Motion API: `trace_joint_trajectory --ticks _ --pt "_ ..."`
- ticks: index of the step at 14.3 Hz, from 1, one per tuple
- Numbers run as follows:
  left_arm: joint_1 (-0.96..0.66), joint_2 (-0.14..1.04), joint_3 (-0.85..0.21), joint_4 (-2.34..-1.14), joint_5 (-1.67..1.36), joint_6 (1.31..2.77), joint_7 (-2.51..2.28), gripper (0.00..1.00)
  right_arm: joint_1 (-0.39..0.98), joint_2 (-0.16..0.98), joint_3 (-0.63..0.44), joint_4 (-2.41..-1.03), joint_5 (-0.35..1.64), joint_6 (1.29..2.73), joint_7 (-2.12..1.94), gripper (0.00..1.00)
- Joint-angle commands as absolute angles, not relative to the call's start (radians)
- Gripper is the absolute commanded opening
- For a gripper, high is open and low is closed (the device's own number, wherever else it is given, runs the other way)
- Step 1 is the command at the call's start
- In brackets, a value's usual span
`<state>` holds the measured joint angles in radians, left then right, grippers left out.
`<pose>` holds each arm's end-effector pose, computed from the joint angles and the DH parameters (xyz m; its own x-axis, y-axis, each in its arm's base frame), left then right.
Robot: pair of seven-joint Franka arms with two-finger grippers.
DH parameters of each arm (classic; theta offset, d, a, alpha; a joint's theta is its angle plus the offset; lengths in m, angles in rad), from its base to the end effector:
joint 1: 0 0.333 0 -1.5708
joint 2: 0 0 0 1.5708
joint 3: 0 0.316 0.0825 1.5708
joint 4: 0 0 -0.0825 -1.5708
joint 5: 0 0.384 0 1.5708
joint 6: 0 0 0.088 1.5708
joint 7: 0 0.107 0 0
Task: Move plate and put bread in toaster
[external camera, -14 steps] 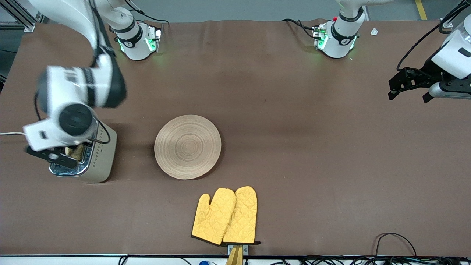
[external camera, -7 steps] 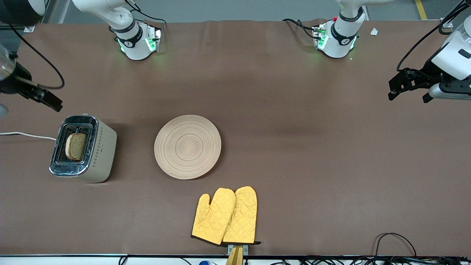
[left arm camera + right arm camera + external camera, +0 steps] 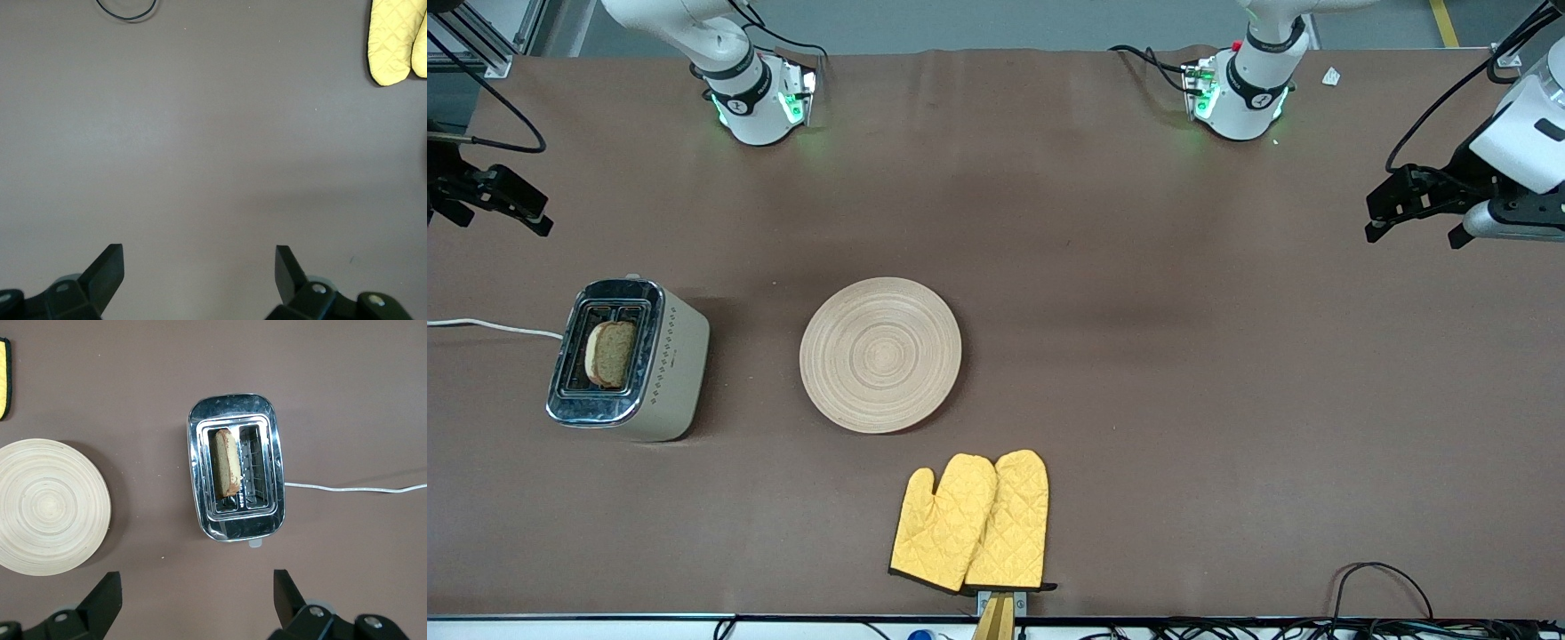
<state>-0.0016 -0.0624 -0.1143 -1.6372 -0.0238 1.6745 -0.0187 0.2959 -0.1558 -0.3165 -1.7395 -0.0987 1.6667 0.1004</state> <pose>0.5411 -0.0674 0.6366 0.9906 -0.0945 0.0988 -0.0968 -0.9951 0.0185 0.5159 -0.0329 0.6319 0.9906 -0.1112 0.0799 -0.1148 -0.9925 0.0425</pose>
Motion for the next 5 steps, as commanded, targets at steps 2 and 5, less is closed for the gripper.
trace_joint_trajectory --ticks 2,5 --pt "-0.003 -0.055 -0.110 -1.623 -0.023 1.677 -0.014 1.00 0.279 -0.155 -0.311 -1.730 -0.078 1.674 0.077 1.00" --pt "-0.006 -0.016 -0.110 -1.566 0.010 1.666 -0.022 1.00 0.275 -0.146 -0.311 -1.720 -0.075 1.672 0.077 1.00"
